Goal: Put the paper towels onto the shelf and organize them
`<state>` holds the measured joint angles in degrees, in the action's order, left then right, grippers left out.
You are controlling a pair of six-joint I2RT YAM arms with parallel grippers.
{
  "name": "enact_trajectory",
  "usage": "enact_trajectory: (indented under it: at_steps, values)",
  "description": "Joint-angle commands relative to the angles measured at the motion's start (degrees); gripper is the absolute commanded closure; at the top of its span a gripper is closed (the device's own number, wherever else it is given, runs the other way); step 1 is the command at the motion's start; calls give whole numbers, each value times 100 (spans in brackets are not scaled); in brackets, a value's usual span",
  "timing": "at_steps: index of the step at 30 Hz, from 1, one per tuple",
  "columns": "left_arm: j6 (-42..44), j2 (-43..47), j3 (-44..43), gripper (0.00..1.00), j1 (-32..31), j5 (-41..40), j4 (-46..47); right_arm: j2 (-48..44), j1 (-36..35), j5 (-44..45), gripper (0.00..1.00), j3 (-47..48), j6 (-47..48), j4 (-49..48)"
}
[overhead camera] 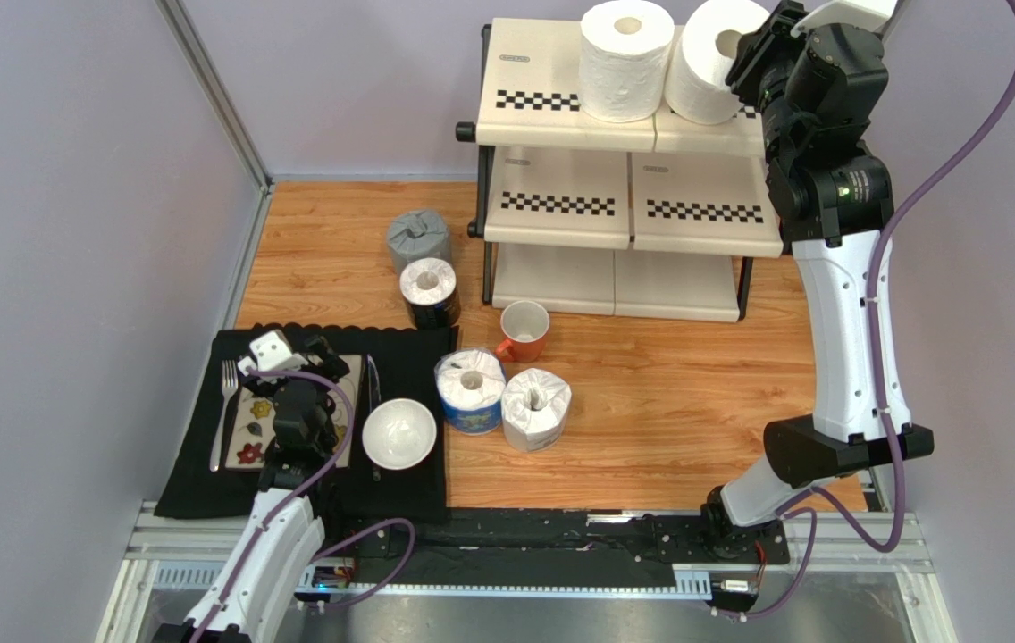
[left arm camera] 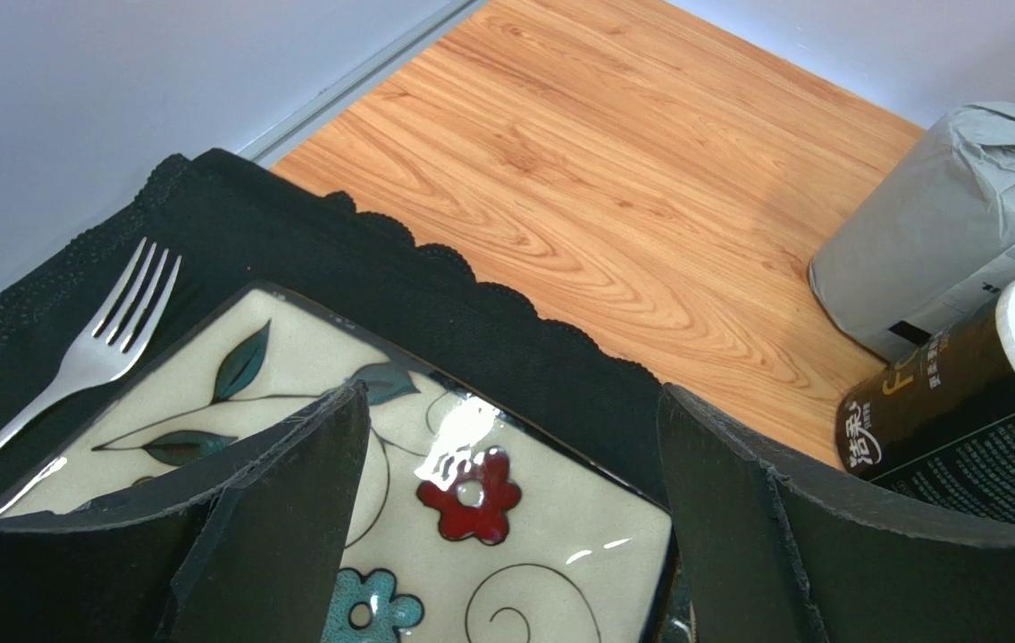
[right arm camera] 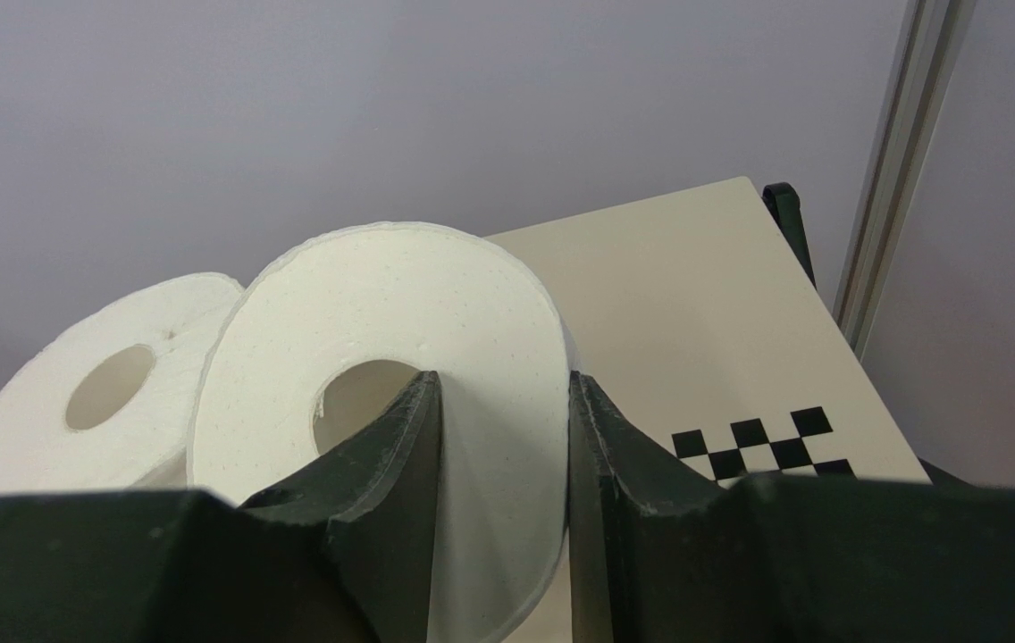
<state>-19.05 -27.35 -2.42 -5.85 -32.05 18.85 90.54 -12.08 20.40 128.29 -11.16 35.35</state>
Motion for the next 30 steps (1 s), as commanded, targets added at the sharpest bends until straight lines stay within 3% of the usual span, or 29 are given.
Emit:
enact_trajectory:
  at_steps: [1,3,7,10,15,19,22,30]
  values:
    - [-46,46,1498,13,31,-47,57,-125,21,7,100,-14,-27,-433]
    - [-46,55,1490,13,31,-47,57,-125,21,8,98,-49,-27,-450]
    - [-55,46,1481,13,31,-47,57,-133,30,-27,75,-129,0,-494]
    - [-64,63,1490,13,31,-47,40,-116,39,-54,66,-164,0,-529]
    - [-55,64,1490,13,31,-55,22,-160,56,-194,61,-374,35,-784]
    - [-55,90,1481,13,31,-47,5,-90,91,-230,39,-384,17,-855]
    - [-64,99,1490,14,31,-55,-22,-37,135,-300,32,-384,-53,-881]
    - [-64,107,1498,13,31,-56,-4,-317,214,-458,23,-893,-185,-1398]
